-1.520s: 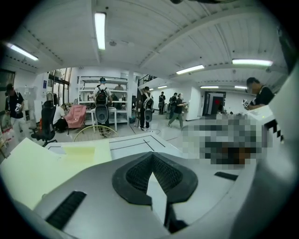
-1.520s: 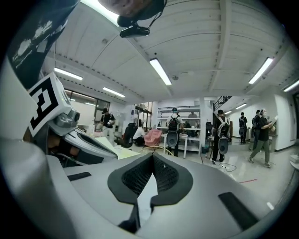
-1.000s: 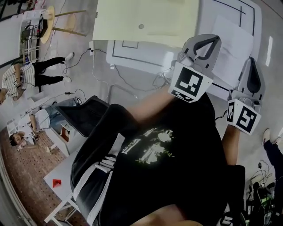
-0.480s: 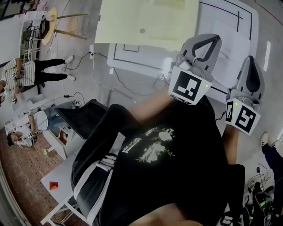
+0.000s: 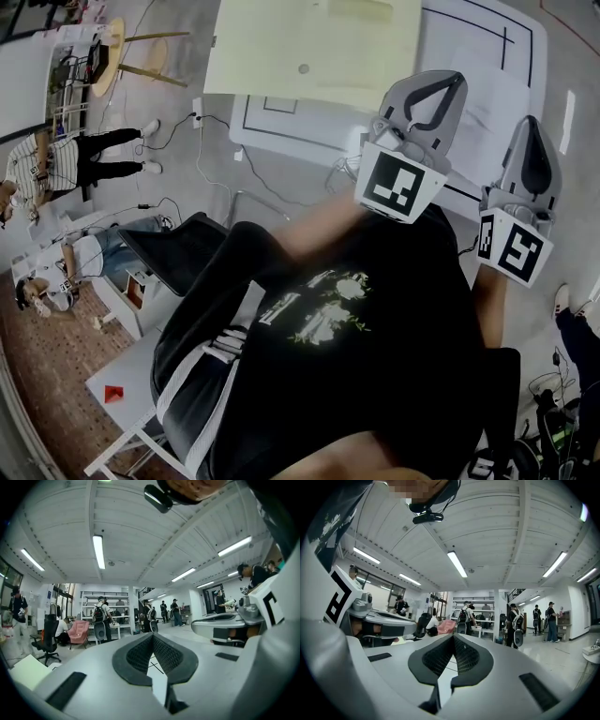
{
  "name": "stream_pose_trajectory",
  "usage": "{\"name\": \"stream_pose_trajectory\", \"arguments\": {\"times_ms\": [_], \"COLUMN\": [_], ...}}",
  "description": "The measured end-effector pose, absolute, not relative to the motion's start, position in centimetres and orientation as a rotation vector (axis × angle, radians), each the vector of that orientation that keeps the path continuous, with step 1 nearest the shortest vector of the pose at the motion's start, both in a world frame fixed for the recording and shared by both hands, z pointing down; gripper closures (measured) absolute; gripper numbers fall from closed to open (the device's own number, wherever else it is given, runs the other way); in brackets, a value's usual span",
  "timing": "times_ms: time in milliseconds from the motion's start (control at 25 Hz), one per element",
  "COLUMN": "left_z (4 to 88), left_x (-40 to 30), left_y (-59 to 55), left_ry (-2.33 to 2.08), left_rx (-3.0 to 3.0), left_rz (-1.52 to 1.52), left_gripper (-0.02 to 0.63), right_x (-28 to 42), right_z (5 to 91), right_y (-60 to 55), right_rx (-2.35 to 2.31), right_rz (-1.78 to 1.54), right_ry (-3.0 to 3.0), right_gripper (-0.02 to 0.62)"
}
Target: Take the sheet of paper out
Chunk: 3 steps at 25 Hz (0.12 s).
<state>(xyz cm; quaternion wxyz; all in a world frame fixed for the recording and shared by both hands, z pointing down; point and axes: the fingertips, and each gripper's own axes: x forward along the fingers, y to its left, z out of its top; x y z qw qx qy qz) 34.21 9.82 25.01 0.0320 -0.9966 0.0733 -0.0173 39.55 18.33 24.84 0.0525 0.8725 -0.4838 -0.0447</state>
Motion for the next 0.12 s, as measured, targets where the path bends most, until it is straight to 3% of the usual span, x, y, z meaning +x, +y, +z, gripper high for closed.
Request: {"name": "stream_pose_trajectory", "arguments": {"times_ms": [120], "left_z": [25.11], "left_x": [34.23], "left_y": [9.88], "left_ry": [0.227], "left_rx": [-3.069], "left_rz": [-0.053], "left_gripper": [0.612], "right_x": [39.49], "right_z": [24.92], "right_y": [18.30], "right_rx": [2.648], "right_rz": [-0.139], "right_ry": [-1.472], "right_gripper": [0.595]}}
